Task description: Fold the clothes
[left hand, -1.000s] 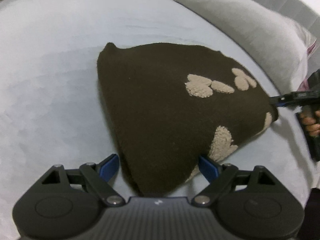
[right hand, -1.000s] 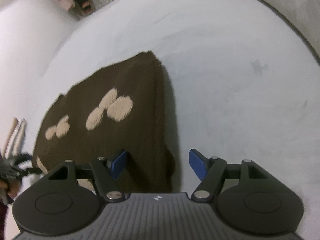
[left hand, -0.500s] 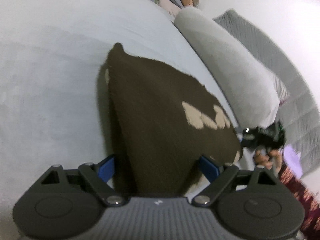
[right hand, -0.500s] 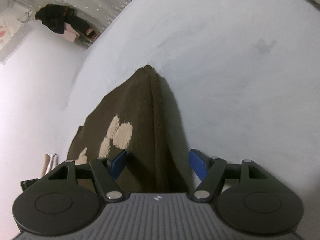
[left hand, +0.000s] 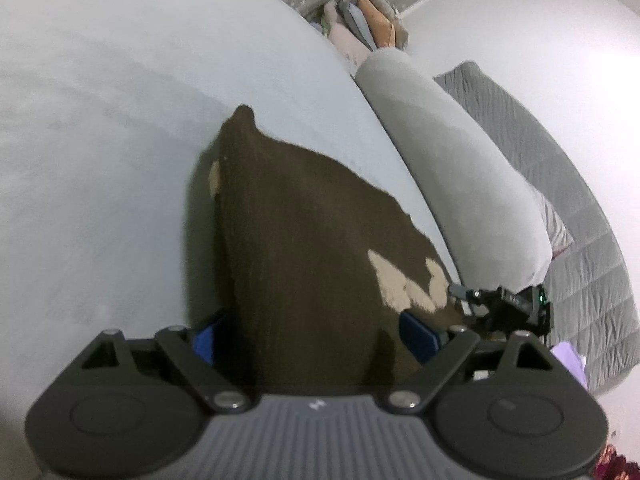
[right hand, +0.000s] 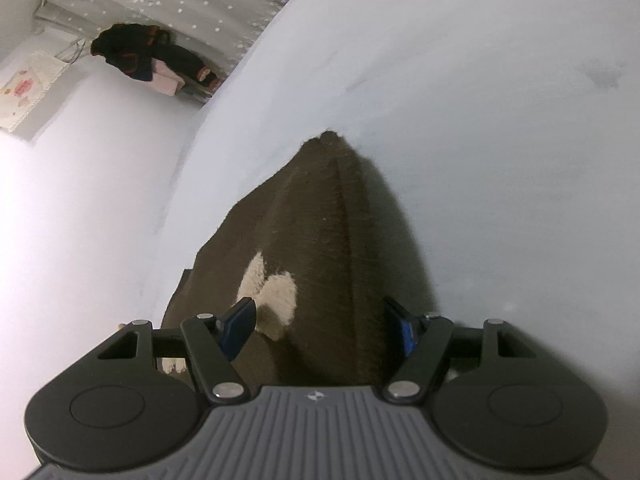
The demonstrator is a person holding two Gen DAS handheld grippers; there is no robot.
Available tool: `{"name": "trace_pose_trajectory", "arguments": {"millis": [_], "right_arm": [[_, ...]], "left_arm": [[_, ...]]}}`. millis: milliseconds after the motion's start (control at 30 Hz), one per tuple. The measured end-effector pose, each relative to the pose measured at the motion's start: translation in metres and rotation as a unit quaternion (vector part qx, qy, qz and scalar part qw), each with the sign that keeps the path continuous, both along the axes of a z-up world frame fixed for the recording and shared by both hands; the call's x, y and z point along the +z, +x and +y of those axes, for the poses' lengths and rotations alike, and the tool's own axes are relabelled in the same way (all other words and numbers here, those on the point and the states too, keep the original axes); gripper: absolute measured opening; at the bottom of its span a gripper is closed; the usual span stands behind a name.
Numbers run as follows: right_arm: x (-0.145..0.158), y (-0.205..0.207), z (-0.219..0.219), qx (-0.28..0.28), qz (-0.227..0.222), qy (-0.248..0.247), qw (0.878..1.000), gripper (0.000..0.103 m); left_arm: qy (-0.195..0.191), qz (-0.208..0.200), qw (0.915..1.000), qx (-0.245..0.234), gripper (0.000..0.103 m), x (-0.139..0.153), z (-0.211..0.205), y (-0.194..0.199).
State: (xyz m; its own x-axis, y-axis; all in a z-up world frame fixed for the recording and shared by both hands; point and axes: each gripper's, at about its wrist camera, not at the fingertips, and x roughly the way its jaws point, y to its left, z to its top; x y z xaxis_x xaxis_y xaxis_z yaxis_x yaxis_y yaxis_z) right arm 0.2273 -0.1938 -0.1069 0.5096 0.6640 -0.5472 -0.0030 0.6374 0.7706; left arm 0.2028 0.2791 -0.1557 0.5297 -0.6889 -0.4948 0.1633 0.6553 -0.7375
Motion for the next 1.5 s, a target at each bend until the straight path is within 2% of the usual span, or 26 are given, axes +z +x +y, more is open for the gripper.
{"name": "trace_pose_trajectory", "arguments": {"millis": [233, 333, 433, 500, 567, 600, 700, 833, 1067, 1267, 1500], "right_arm": [[0.000, 0.006, 0.012, 0.000, -0.006, -0.007, 1.000, 0.072], [-0.001, 0.007, 0.015, -0.010, -0.007, -0.007, 1.000, 0.071], [-0.002, 0.008, 0.020, -0.028, -0.008, -0.013, 0.999, 0.061], [-0.001, 0.010, 0.028, -0.039, -0.009, -0.030, 0.999, 0.055], [0.004, 0.009, 0.036, -0.042, -0.017, -0.066, 0.997, 0.044], [0.007, 0.008, 0.042, -0.041, -0.025, -0.087, 0.995, 0.042], [0.017, 0.005, 0.056, -0.039, -0.047, -0.138, 0.989, 0.031], [0.035, 0.003, 0.070, -0.037, -0.080, -0.188, 0.978, 0.027], [0.065, 0.018, 0.071, -0.040, -0.133, -0.214, 0.967, 0.026], [0.094, 0.063, 0.054, -0.061, -0.169, -0.235, 0.955, 0.025], [0.116, 0.139, 0.021, -0.079, -0.205, -0.263, 0.939, 0.025]], "left_arm": [[0.001, -0.014, 0.9995, 0.027, 0.089, -0.003, -0.012, 0.005], [0.010, -0.014, 0.9989, 0.045, 0.086, -0.002, -0.016, 0.006], [0.017, -0.002, 0.9973, 0.071, 0.073, 0.000, -0.016, 0.008], [0.022, 0.011, 0.9954, 0.093, 0.055, 0.001, -0.015, 0.010], [0.033, 0.021, 0.9932, 0.110, 0.045, 0.004, -0.017, 0.011], [0.038, 0.026, 0.9919, 0.118, 0.040, 0.006, -0.018, 0.011], [0.068, 0.025, 0.9881, 0.136, 0.032, 0.017, -0.026, 0.011], [0.108, 0.006, 0.9825, 0.152, 0.030, 0.041, -0.040, 0.009], [0.129, -0.027, 0.9783, 0.160, 0.029, 0.080, -0.052, 0.033], [0.139, -0.064, 0.9746, 0.163, 0.029, 0.120, -0.077, 0.083], [0.147, -0.095, 0.9703, 0.167, 0.029, 0.135, -0.112, 0.156]]}}
